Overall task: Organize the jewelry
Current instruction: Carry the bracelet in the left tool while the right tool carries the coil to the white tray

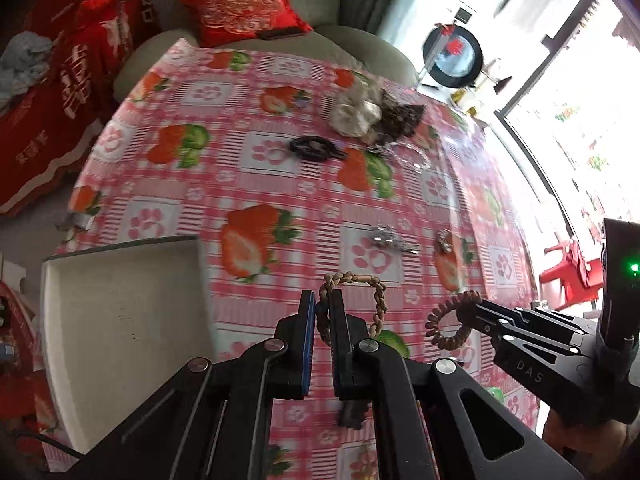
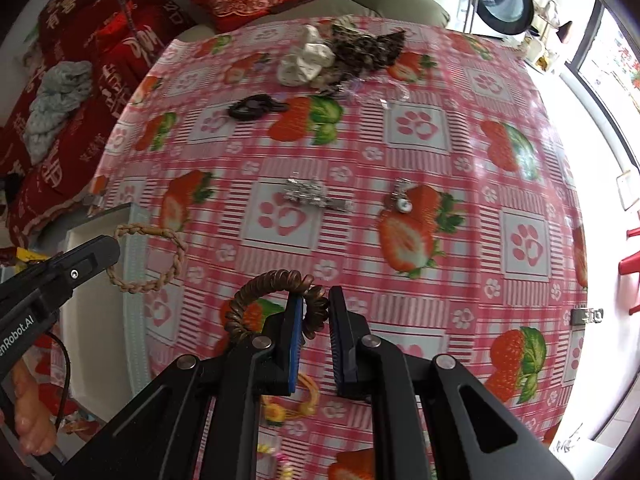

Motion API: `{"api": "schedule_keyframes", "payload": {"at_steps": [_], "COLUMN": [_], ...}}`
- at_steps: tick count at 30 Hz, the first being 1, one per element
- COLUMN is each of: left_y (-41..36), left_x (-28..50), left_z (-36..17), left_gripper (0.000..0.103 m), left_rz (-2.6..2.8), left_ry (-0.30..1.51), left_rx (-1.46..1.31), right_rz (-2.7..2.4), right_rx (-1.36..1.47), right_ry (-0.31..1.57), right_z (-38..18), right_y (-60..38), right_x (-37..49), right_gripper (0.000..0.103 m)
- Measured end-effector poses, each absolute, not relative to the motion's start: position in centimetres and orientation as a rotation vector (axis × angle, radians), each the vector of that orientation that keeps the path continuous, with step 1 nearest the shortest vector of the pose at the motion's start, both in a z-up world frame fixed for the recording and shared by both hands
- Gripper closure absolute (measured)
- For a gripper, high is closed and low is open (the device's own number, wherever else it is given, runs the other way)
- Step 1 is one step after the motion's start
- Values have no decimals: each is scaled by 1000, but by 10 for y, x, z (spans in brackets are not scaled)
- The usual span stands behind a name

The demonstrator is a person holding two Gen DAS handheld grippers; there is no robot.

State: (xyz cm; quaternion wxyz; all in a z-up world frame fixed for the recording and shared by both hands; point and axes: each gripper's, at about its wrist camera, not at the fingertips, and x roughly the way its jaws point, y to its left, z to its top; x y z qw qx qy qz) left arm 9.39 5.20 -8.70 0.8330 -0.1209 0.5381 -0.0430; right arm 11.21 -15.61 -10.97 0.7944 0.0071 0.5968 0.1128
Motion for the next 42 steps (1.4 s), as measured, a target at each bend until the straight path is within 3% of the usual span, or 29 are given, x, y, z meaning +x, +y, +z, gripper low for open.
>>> {"api": "schedule_keyframes", "payload": {"at_steps": [11, 22, 42], "left_y": [134, 213, 208], "left_x": [70, 51, 54], "left_z": [-94, -145, -188], "left_gripper": [89, 89, 89], "left_rz": [86, 270, 288], "left_ry": [1134, 1206, 1295], "left_rx": [-295, -318, -177], "right_rz": [388, 598, 576], "right_rx": [-11, -88, -170], "right_ry": [1282, 1293, 1417], "right_z": [-100, -117, -191], "right_y": [-81, 45, 111], "right_x": [120, 123, 139], "right_gripper": [89, 89, 89]}}
